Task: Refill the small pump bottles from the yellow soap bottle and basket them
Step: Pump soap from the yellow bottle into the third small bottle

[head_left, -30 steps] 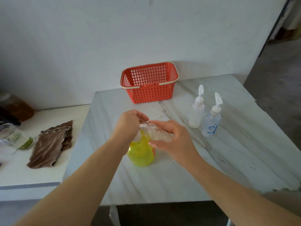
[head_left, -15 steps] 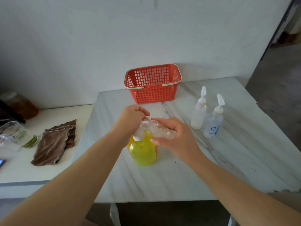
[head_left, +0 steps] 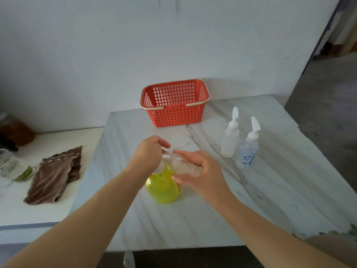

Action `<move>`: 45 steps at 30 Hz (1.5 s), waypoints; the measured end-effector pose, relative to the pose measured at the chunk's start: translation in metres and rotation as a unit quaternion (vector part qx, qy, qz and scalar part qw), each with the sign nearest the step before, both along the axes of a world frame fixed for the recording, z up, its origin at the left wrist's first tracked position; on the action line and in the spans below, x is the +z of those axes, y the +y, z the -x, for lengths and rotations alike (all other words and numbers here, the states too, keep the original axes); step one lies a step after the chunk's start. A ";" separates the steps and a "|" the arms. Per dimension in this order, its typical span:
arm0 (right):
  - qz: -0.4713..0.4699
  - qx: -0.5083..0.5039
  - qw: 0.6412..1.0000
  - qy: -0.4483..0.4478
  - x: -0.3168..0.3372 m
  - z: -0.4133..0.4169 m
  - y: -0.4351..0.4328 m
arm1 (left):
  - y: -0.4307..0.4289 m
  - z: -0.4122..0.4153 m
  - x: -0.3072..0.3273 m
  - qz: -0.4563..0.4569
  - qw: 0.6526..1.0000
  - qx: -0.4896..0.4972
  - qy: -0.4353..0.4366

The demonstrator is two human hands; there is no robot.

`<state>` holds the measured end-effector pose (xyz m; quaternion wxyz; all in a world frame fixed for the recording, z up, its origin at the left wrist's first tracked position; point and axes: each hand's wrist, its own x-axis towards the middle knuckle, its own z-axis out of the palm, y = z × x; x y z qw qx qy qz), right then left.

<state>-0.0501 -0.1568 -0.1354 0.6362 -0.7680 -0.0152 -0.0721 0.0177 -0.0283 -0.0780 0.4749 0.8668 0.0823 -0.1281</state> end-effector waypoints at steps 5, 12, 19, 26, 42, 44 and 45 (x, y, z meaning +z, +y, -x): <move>0.018 -0.007 0.999 -0.026 0.009 -0.001 -0.003 | -0.004 0.000 0.013 0.025 1.000 -0.003 -0.015; 0.036 -0.005 0.999 -0.033 0.011 -0.002 -0.004 | -0.004 0.000 0.012 0.037 0.999 0.010 -0.018; 0.011 0.003 1.000 -0.008 0.005 0.001 -0.003 | 0.000 0.004 0.000 0.032 0.999 0.010 -0.024; 0.026 0.000 0.999 -0.022 0.008 0.001 -0.003 | -0.002 0.008 0.008 0.044 0.999 0.006 -0.019; 0.001 0.003 1.000 -0.003 0.002 0.002 -0.004 | -0.002 0.006 0.002 0.024 1.000 0.006 -0.016; 0.002 0.002 1.000 0.000 0.003 0.001 -0.004 | -0.002 0.005 0.003 0.022 1.000 0.005 -0.017; 0.002 0.003 1.000 0.002 0.003 0.001 -0.004 | -0.003 0.005 0.003 0.023 1.000 0.008 -0.018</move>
